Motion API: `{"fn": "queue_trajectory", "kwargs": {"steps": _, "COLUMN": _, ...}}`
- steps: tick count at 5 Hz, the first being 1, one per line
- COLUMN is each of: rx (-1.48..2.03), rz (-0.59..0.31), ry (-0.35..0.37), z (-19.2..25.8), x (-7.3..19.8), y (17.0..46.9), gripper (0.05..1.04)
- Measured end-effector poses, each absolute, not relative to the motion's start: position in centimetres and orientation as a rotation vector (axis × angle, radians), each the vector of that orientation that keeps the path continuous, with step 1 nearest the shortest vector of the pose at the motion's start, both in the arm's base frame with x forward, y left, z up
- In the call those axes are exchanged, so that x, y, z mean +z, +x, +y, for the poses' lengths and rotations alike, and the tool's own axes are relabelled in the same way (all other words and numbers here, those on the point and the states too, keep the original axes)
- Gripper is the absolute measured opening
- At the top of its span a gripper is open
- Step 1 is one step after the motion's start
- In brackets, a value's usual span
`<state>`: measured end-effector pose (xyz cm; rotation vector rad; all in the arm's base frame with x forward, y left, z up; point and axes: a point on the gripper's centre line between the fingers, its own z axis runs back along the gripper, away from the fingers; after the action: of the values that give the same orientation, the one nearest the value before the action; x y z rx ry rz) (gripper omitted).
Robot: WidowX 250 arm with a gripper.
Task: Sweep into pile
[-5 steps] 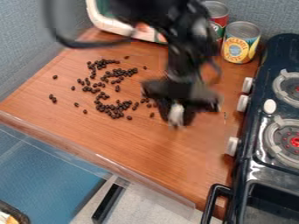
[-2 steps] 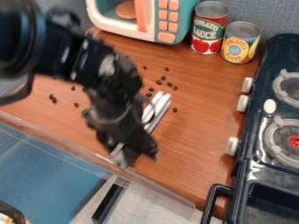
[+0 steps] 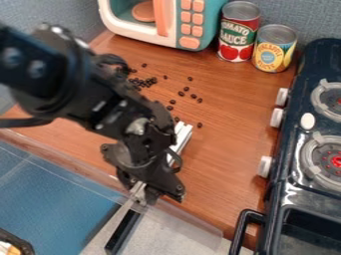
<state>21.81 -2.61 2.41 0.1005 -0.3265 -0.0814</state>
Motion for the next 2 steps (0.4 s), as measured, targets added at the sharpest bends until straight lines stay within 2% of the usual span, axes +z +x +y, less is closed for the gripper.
{"fn": "queue_trajectory", "kwargs": {"steps": 2, "rx": -0.096, "rz": -0.397, "ry": 0.106, "z": -4.3, "x": 4.6, "y": 25.9, "gripper": 0.381}}
